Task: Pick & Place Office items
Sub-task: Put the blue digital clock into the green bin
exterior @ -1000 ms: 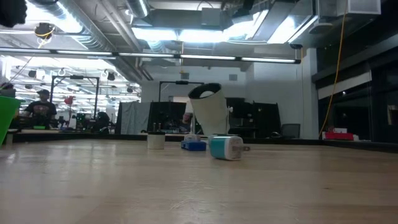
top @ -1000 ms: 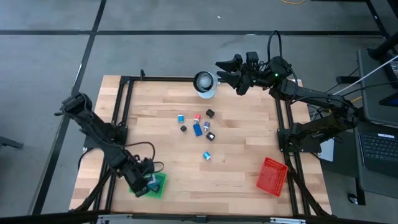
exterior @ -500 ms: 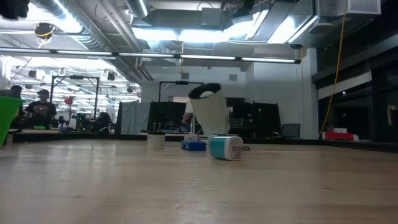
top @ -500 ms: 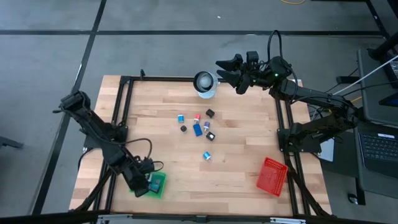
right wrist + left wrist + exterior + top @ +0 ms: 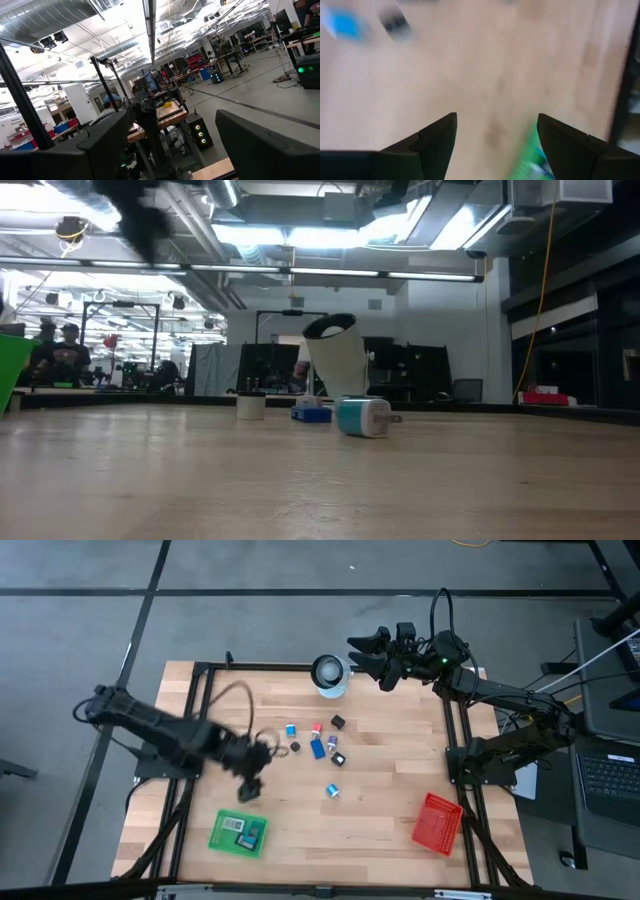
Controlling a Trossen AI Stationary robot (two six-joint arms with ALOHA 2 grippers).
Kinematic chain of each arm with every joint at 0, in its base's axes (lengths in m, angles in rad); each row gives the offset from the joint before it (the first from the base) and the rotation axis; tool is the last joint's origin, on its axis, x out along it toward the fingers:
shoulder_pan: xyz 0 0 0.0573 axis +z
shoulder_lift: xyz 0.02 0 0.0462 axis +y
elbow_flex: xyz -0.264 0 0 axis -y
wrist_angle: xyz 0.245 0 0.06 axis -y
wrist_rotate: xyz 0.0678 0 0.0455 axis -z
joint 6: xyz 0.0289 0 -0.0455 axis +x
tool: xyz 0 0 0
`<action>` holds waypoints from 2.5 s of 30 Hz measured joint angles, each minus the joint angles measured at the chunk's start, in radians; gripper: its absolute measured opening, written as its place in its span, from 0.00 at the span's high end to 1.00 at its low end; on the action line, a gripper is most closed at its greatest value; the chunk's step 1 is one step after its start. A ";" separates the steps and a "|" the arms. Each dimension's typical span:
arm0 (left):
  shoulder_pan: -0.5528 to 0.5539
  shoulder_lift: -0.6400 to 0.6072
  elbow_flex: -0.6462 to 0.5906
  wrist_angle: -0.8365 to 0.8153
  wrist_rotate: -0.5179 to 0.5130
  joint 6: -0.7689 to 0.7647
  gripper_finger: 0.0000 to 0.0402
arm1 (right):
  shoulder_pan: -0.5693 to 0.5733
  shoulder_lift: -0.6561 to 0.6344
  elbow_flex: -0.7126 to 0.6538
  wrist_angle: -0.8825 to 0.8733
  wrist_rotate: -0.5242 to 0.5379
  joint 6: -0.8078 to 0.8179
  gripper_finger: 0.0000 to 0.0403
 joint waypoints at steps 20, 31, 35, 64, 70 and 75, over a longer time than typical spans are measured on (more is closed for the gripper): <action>0.457 0.663 0.442 0.002 0.057 1.166 0.33 | 0.000 0.000 0.000 0.000 -0.010 0.008 0.24; 0.379 0.841 0.535 0.011 0.008 1.396 0.33 | 0.005 0.000 0.000 -0.006 -0.059 0.014 0.24; 0.371 0.873 0.535 0.026 0.022 1.397 0.35 | 0.005 0.000 0.000 -0.007 -0.064 0.014 0.24; 0.421 0.920 0.670 0.059 0.189 1.049 0.62 | 0.005 0.000 0.000 -0.010 -0.071 0.025 0.24; 0.484 0.802 0.717 0.052 0.235 0.944 0.60 | 0.005 0.000 0.000 0.002 -0.072 0.016 0.24; 0.520 0.657 0.723 -0.009 0.262 0.854 0.61 | 0.005 0.000 0.000 0.017 -0.072 0.006 0.24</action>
